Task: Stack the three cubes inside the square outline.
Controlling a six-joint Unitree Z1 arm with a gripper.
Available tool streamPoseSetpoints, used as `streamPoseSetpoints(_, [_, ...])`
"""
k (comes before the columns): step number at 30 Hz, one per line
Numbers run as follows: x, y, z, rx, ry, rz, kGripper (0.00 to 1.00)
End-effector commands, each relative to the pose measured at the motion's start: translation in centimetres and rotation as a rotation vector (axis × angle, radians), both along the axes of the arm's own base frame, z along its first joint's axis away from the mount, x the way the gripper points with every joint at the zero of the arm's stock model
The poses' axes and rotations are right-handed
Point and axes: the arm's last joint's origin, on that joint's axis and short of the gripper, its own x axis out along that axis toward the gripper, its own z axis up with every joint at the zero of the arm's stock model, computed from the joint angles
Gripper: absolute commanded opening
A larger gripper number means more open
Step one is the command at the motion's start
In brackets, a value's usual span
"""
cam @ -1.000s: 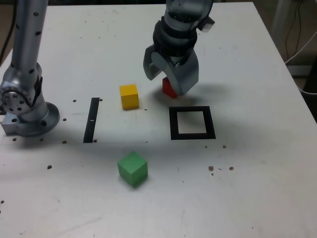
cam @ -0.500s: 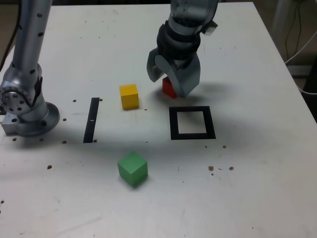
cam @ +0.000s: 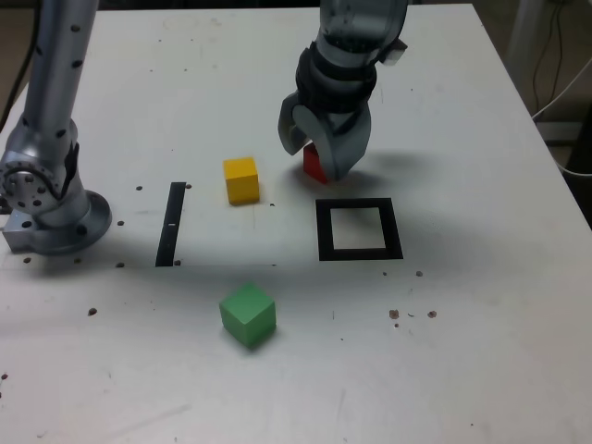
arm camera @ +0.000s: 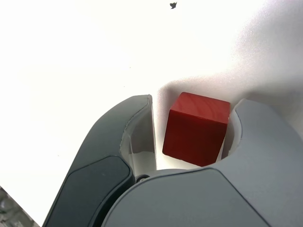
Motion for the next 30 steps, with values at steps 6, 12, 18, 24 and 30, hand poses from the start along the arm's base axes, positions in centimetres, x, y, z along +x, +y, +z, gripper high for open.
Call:
streamPoseSetpoints(6, [0.0,0.0,-0.5,0.0,0.009,0.005,0.54])
streamPoseSetpoints(12, [0.0,0.0,-0.6,-0.002,0.01,0.011,0.48])
streamPoseSetpoints(18, [-0.2,0.0,-0.1,-0.004,0.008,0.021,0.41])
streamPoseSetpoints(24, [-0.5,-0.4,2.3,-0.004,0.01,0.026,0.34])
streamPoseSetpoints(30, [-0.8,-0.9,4.9,-0.027,-0.008,0.045,0.28])
